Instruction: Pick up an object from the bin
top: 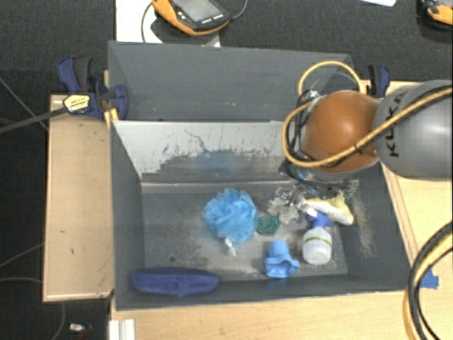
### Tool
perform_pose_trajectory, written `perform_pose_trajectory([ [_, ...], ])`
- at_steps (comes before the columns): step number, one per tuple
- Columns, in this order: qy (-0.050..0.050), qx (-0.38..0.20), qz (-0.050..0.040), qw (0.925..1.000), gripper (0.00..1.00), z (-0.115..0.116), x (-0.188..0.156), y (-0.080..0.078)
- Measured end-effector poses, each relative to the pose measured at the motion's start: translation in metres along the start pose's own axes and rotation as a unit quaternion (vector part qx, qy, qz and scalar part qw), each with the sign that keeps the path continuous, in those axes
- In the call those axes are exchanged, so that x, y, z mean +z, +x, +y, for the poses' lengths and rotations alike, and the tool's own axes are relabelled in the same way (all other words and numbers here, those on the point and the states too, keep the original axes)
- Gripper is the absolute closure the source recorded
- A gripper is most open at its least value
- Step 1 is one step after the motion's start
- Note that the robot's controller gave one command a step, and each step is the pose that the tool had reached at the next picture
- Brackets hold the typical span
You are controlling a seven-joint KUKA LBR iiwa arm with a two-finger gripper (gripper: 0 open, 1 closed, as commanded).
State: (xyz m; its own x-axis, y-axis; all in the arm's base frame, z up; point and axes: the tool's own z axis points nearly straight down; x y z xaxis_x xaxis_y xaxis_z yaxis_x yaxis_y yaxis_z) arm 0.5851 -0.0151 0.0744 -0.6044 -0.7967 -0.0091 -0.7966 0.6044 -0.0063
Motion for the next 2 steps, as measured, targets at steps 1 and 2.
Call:
perform_pose_trajectory([
  [1, 0.001, -0.042, 0.0004, 0.9991, 1.00, -0.004, -0.010, -0.003],
  [2, 0.001, -0.261, -0.0009, 0.9653, 1.00, -0.013, -0.020, 0.010],
])
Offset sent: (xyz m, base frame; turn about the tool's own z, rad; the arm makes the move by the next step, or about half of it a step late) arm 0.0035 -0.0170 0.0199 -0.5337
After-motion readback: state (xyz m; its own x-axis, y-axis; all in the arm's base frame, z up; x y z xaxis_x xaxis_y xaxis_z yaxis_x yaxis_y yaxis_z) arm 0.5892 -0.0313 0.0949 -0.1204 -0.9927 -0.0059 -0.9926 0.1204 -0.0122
